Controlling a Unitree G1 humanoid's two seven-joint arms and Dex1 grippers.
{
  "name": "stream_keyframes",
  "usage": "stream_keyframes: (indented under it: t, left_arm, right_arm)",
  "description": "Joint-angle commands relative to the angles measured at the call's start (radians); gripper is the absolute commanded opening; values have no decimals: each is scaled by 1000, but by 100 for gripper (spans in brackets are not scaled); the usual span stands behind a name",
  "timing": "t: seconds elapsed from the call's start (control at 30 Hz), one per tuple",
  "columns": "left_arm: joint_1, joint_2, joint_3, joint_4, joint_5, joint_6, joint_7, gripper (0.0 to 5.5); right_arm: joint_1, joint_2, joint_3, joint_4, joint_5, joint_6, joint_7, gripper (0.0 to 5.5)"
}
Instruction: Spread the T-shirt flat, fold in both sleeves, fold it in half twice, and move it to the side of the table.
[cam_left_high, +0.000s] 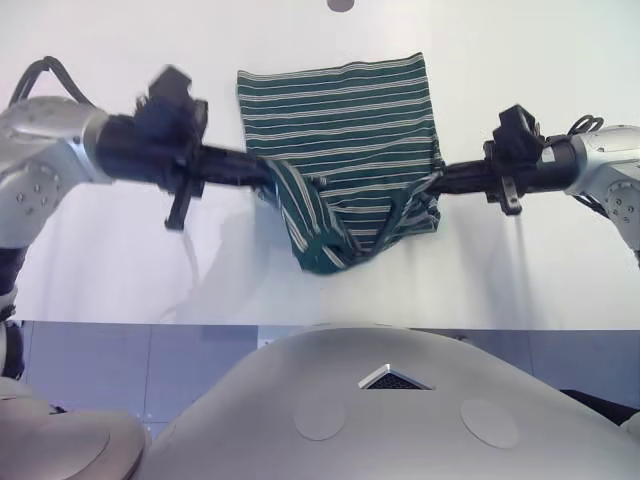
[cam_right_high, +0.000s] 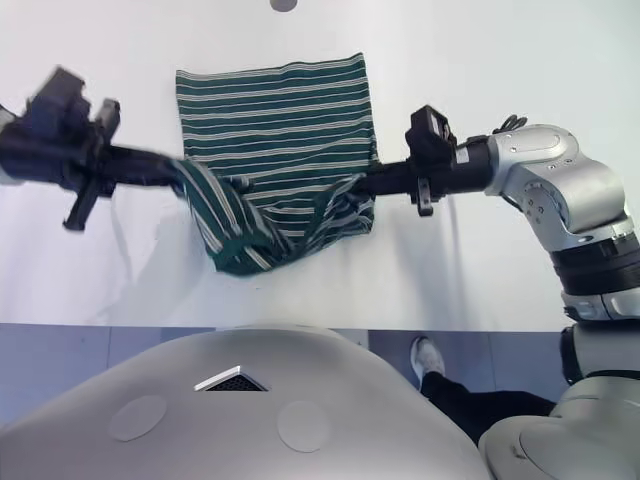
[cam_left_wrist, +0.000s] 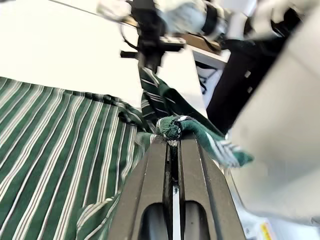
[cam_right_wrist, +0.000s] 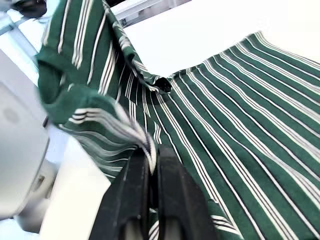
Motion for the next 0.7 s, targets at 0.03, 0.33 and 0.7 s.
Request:
stream_keyframes:
  t: [0.03,0.33,0.7]
  left_arm:
    - [-121,-106,46,158,31,144,113,0]
    - [-154,-216,-66,314,492,156,270,0]
    - [-405,-433,-47,640,745,112,309,0]
  right_arm:
    - [-86,80,-86,144,-23,42,-32,0]
    - [-181,244,-183,469,-237,-93,-138,0]
    - [-442,456,-198,938,-491,-336,-217,0]
